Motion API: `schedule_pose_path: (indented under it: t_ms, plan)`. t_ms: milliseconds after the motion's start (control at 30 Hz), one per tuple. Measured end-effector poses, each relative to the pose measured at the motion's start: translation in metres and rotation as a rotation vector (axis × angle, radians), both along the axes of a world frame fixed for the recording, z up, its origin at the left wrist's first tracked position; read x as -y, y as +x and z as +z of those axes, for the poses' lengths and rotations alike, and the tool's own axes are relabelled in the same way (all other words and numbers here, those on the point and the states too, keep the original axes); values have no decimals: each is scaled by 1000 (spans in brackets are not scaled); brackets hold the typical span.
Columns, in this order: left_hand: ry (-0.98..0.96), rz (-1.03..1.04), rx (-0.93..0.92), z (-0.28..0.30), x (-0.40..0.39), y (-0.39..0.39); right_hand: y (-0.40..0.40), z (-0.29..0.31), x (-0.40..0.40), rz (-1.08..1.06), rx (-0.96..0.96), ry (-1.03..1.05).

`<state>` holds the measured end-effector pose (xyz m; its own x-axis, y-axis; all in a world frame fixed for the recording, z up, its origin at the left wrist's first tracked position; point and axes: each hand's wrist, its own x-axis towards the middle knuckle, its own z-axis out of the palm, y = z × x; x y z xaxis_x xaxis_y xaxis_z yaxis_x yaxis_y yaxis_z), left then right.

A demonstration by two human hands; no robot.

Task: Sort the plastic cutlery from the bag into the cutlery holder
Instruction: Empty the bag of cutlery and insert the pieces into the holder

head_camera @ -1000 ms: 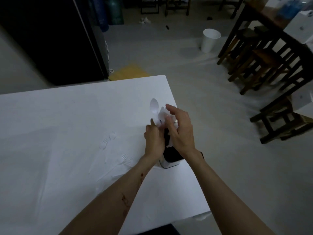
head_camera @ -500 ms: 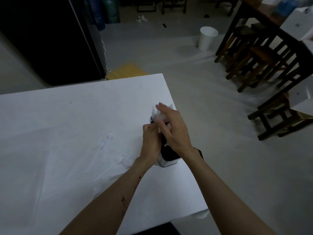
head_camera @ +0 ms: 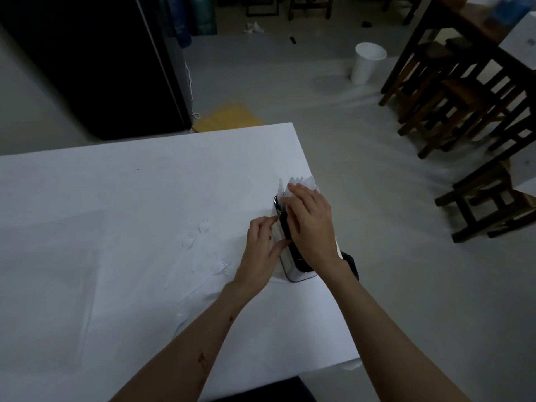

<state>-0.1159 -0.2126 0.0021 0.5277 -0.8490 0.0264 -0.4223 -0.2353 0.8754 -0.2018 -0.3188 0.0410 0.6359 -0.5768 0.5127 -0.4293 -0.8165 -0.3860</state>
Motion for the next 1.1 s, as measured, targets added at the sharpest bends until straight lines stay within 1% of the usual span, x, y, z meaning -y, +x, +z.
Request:
schedule_pose_path:
  t_ms: [133,233,300,367,433,467,567,633,733,800,833,900,933,1033,1100]
  plan:
    - [16,60,-36,-7,-29,15,5,4,-11,-59,42,-104]
    - [59,128,-20,-13,-54,32,17,9,-26,15,111,-134]
    - [92,167,5,-19,-74,47,29,8,-41,112,123,-82]
    - [131,209,13,-23,-98,61,41,0,-60,193,88,1]
    - [150,255,16,-27,-122,74,48,-17,-83,218,20,118]
    - [161,281,7,-28,-133,80,49,-28,-95,198,-27,208]
    - [220,352,-4,-31,-167,91,49,-56,-130,23,-141,550]
    - [290,372,1,-36,-189,93,45,-68,-149,-152,-187,696]
    - [469,308,80,-46,-220,89,39,-77,-174,-363,-276,825]
    - [631,200,179,-52,-236,85,36,-81,-188,-452,-313,853]
    - [676,142,233,-55,-242,83,36,-82,-193,-492,-322,861]
    - [669,56,287,-59,-250,84,36,-83,-203,-564,-345,885]
    - [647,36,278,-61,-251,87,37,-83,-207,-597,-366,901]
    - [582,28,147,-61,-250,96,40,-82,-217,-657,-426,971]
    - [539,18,51,-59,-249,102,43,-84,-221,-667,-412,1012]
